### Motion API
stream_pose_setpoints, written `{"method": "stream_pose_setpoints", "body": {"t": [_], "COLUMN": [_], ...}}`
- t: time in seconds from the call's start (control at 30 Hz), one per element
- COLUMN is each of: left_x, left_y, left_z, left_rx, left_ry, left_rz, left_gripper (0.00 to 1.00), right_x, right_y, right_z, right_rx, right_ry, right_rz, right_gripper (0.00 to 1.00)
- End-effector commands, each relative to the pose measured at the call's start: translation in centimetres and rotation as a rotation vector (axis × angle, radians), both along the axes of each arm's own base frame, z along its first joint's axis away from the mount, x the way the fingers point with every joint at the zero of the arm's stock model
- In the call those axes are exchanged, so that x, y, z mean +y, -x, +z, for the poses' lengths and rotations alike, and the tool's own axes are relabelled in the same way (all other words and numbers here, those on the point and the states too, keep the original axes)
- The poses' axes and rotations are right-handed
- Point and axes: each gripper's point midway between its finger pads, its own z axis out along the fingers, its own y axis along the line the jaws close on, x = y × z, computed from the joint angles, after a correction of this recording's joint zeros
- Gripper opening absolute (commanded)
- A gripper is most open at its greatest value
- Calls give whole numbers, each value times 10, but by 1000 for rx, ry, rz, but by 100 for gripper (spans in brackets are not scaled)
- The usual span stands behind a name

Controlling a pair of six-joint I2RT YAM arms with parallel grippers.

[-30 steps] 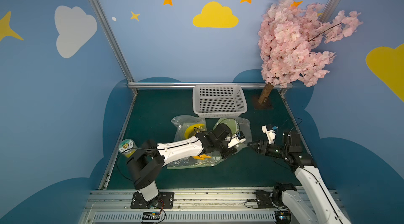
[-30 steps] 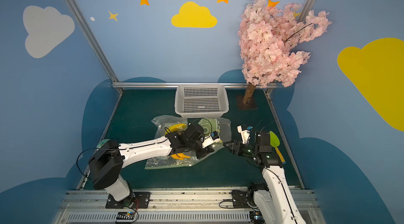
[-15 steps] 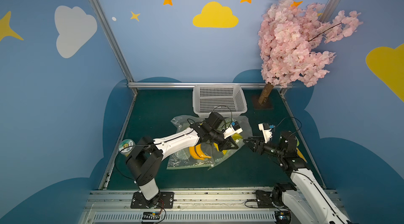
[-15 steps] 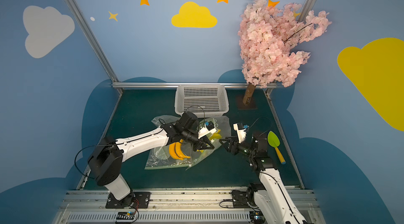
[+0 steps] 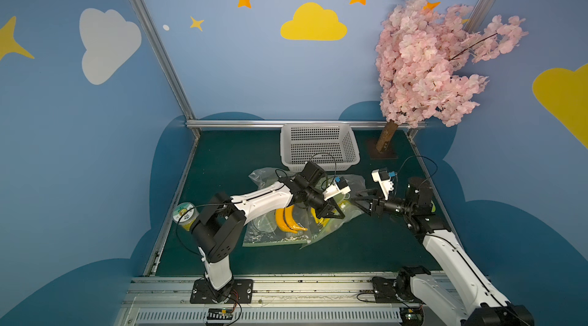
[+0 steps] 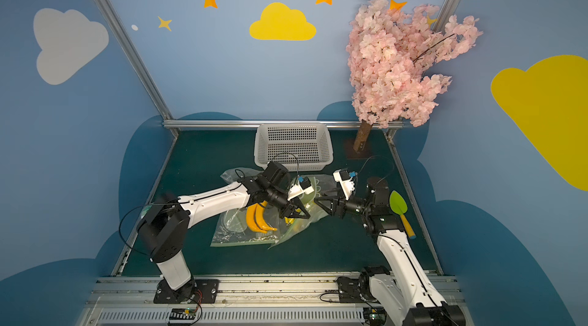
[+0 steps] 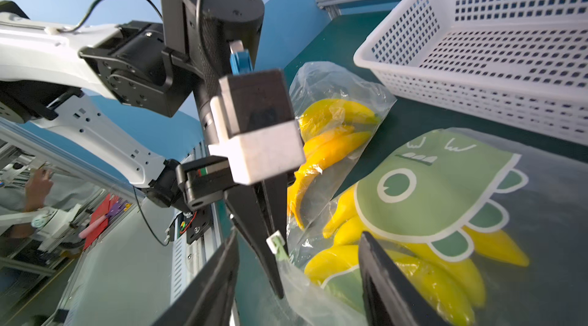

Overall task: Open the zip-top bag and take out the banana
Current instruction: Unzip the zipper on the zipper food storage bag.

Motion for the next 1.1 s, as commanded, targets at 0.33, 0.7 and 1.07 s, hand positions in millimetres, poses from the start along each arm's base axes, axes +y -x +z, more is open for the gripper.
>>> {"method": "stream_pose_setpoints", "body": {"t": [0.33,0.7,1.07], "left_x": [-1,-1,-1], "left_y": [-2,-1,-6], "left_z": [6,5,5], "left_rx": [26,35,32], "left_ry": [17,21,21], "left_rz": [-22,-21,-6], "left_gripper": [8,7,7], "right_x": [12,15,20], "right_y": [3,-1,4], "right_z": [-7,-10,-12], "right_rx": [24,35,68], "right_ry": [9,-1,-13], "right_rz": [110,139,174], "right_gripper": [58,53,32]}}
